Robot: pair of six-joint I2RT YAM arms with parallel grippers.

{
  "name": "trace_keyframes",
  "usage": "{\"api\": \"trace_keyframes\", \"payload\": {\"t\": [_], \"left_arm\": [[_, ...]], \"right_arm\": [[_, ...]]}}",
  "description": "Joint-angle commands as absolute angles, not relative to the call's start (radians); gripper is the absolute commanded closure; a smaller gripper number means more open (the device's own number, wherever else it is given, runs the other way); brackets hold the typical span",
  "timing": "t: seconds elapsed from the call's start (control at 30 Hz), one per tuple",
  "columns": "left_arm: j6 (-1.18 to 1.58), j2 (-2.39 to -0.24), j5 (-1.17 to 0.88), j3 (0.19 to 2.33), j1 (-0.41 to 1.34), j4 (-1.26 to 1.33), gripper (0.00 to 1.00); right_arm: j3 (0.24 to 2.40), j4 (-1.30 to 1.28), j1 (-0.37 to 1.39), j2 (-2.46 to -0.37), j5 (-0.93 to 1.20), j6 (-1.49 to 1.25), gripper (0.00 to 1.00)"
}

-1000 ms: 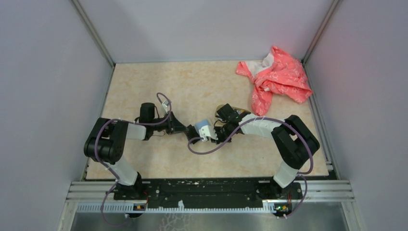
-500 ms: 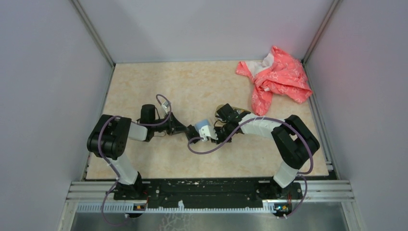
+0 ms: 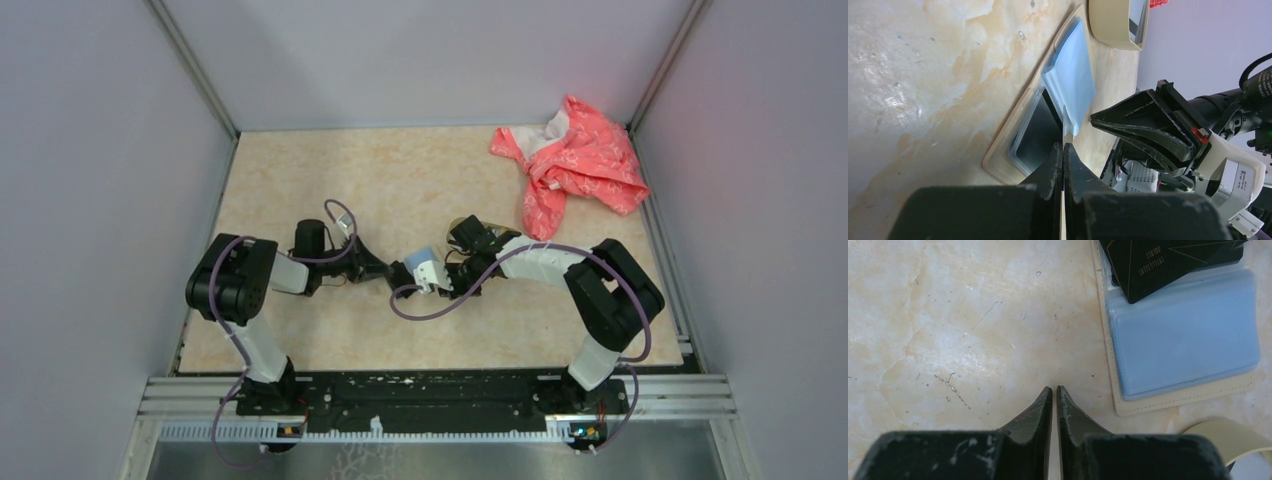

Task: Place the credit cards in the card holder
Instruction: Insert the credit card into the card holder.

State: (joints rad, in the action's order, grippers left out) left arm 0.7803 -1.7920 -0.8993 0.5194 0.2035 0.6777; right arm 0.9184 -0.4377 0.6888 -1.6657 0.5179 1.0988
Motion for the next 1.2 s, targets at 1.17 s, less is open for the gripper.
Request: {"api": "trace_keyframes", "payload": {"t": [1.17], "left_arm": [[0.903,-1.892,-0.879,0.508,0.242,0.872,1.0]], "right_arm": [[0.97,-0.259,0.606,-1.698,0.455,0.733,0.76]]}}
